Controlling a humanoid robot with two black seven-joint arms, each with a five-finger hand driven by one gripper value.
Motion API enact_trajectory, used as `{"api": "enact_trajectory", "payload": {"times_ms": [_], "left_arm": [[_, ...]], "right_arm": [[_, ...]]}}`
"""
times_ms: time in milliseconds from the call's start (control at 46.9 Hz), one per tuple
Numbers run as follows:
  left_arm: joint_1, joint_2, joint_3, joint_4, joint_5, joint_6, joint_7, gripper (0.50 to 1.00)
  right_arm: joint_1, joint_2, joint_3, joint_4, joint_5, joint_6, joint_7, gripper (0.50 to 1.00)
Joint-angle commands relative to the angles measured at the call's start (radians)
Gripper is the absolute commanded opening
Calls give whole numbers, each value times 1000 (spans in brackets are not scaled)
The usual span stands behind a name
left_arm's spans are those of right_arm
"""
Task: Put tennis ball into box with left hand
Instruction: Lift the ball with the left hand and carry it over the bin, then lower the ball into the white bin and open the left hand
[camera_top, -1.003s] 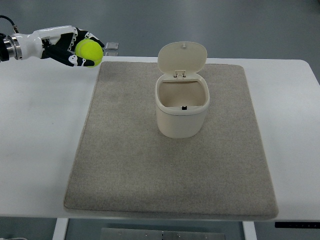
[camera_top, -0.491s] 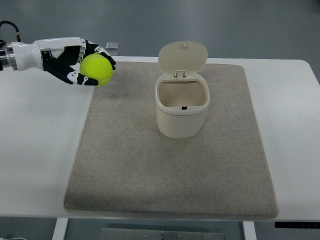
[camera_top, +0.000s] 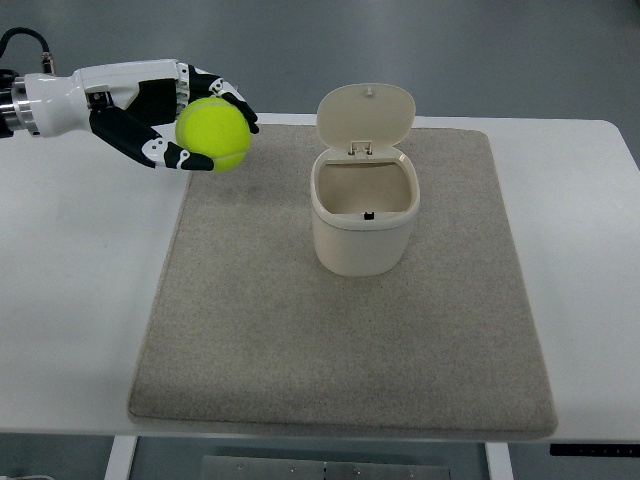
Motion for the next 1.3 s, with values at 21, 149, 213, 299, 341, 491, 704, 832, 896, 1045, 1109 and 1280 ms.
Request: {"api": "enact_trajectory", "payload": {"times_ms": [21,149,213,299,341,491,704,832,896,1045,1109,1280], "left_arm": [[0,-42,-3,1,-5,22,2,546],[3,-88,-1,1,-17,55,3,546],[7,-112,-1,4,-19,81,5,546],[12,-129,0,7,-19,101,6,546],[13,-143,0,9,-19,115,6,546],[20,-200,2,32,-33,172,11,546],[44,-292,7,81,-94,233,11,544],[63,-319,7,84,-116,255,11,544],[76,-332,2,86,-122,256,11,544],[101,-361,-3,87,-132,278,11,546],[102,-369,-3,90,-149,286,11,546],[104,-382,-3,93,-192,287,9,546]], "right_arm": [[0,0,0,0,0,0,0,901],[0,0,0,0,0,0,0,901],[0,0,0,0,0,0,0,901],[0,0,0,0,0,0,0,901],[0,0,0,0,0,0,0,901],[0,0,0,0,0,0,0,901],[0,0,0,0,0,0,0,901],[0,0,0,0,0,0,0,901],[0,0,0,0,0,0,0,901],[0,0,0,0,0,0,0,901],[0,0,0,0,0,0,0,903],[0,0,0,0,0,0,0,901]]}}
